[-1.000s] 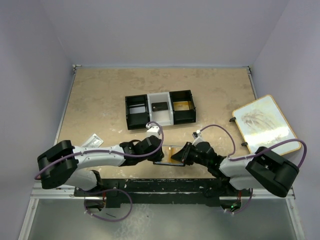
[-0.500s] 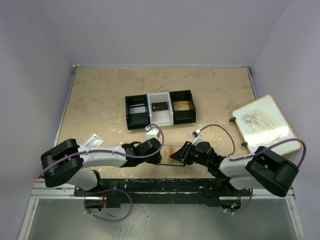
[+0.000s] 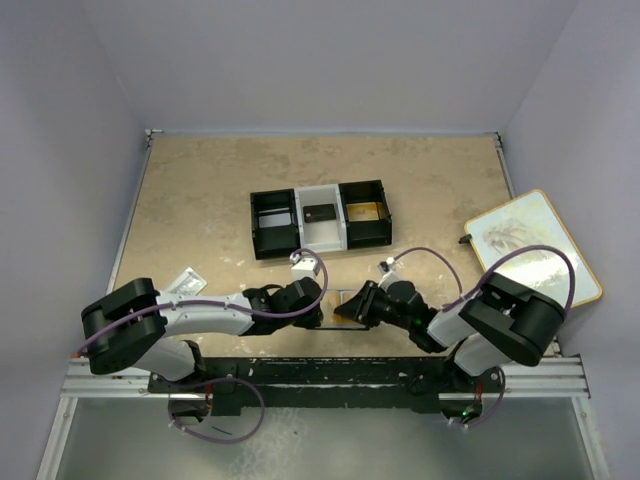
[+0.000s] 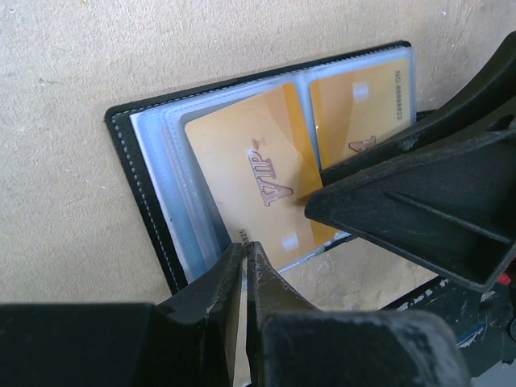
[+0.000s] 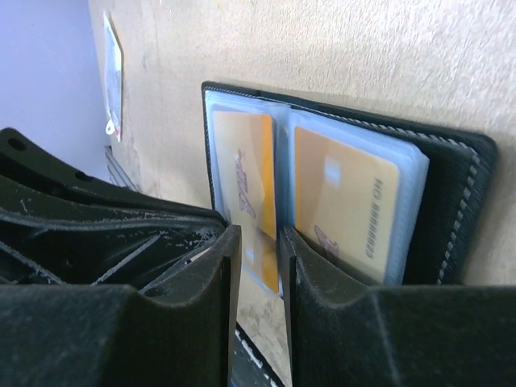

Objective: Take the credit cards out of the card holder

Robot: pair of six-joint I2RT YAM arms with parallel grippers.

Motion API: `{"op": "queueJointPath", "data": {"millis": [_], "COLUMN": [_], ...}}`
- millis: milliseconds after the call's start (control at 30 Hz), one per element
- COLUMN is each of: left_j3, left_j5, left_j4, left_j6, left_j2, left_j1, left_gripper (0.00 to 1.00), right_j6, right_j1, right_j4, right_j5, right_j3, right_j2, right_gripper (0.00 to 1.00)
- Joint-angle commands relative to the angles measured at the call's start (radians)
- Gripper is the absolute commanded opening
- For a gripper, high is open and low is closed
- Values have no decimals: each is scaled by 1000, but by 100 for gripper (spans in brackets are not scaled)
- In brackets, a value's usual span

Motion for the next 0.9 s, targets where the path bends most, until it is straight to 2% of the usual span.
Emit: {"op": "queueJointPath", "data": {"millis": [0,100,167,267,400,700,867], "left_j3": [-24,-24,-23,-26,-20,-12,10], "left_j5": [-18,-28,-35,-52,-69,-78,-61], "left_j4": [-37,-44,-54,-66,-85,-88,-82], "left_j6": [-8,-7,-8,-11,-12,-14,3], "left_j2": [0,2,0,3,12,15,7], "left_j1": [-9,-9,-9,-9,-9,-9,-9], "left_gripper": [4,3,3,3,3,2,3], "right_j6": [-1,31,52,34,16,2,-2], "right_j1": [-2,-2,-2,-4,-10,-19,-20], "right_j4": [37,101,134,96,0,-352,-413], "right_j5": [-24,-34,-20,-11,6,94,111], "right_j3": [25,-4,-32,-44,-41,-39,-55], "right_j2": [75,91,79,39,-46,-329,-420], "right_gripper": [25,13,8,1,0,0,0]}}
